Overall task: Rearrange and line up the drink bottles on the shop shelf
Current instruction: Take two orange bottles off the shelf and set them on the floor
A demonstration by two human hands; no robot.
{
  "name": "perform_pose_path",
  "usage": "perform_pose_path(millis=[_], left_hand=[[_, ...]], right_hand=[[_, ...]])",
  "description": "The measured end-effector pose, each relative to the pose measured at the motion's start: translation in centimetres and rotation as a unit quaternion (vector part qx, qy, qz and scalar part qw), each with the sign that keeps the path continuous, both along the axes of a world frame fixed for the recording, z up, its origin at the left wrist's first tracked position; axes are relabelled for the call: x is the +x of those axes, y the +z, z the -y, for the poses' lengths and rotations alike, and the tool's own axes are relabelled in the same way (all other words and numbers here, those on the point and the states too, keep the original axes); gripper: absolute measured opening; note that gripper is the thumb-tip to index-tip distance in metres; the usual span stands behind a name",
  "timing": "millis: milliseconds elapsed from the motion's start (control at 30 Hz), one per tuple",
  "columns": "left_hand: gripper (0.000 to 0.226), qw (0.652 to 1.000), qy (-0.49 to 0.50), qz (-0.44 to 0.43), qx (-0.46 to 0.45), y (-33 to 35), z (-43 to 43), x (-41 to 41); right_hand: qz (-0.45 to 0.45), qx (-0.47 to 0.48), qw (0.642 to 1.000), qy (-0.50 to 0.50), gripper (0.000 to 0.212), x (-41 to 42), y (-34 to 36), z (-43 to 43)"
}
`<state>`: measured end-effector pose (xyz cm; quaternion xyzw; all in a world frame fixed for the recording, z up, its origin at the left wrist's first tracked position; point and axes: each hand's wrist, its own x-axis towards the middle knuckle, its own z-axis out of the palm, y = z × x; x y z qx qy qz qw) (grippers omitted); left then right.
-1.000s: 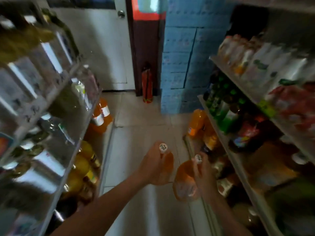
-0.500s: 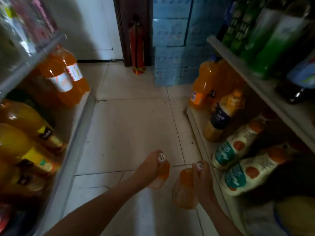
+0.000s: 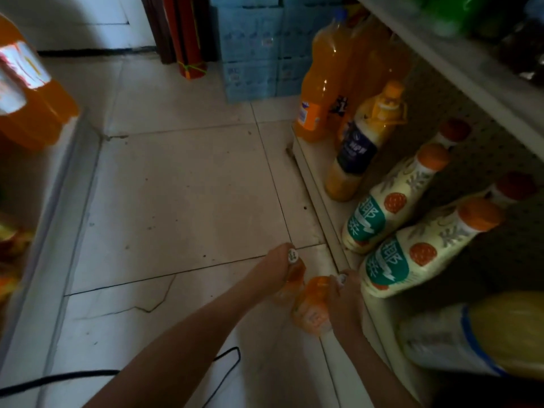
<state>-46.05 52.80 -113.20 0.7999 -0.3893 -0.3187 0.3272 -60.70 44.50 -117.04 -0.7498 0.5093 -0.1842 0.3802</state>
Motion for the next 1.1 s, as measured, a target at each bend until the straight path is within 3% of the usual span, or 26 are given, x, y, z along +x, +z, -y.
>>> perform_pose_path(millis=[167,233,333,433,500,633,767,967,1100], left_hand=[[0.036,1.0,0.004,-0.018,0.022,-0.7,2.8,-0.4],[0.034,0.999,-0.039,-0.001,0.036,-0.8,3.6,0.2],[0.028,0.995,-0.071,0.026,0.057,-1.0,3.8,1.6],[0.031,0.993,-0.081,0.047,0.069,-1.0,3.4,2.8],[0.046,0.99,-0.095,0.059,0.085,-0.5,3.2,2.7],[0.074,0.99,-0.062,0.038,0.12,3.6,2.4,0.7],[0.077,0.983,-0.098,0.074,0.135,11.5,1.6,0.6],[0.036,0.989,-0.057,0.034,0.129,28.8,1.0,1.5],[0.029,0.995,-0.029,0.024,0.095,40.3,0.2,1.4]], right_hand=[[-0.116,0.01,0.975,0.188,0.023,-1.1,1.0,0.3],[-0.191,-0.039,0.948,0.251,0.027,-1.5,1.1,-0.2],[-0.272,-0.169,0.91,0.263,0.037,-1.4,0.9,-1.2],[-0.312,-0.195,0.901,0.229,0.042,-0.3,1.0,-0.9],[-0.329,-0.151,0.908,0.211,0.041,0.7,1.3,-0.3],[-0.355,-0.005,0.912,0.204,0.061,1.4,4.3,-0.8],[-0.311,0.078,0.931,0.175,0.05,2.4,12.2,-0.6],[-0.211,0.083,0.96,0.163,0.028,5.0,31.1,-0.6],[-0.178,0.093,0.968,0.151,0.027,5.8,42.9,-1.4]])
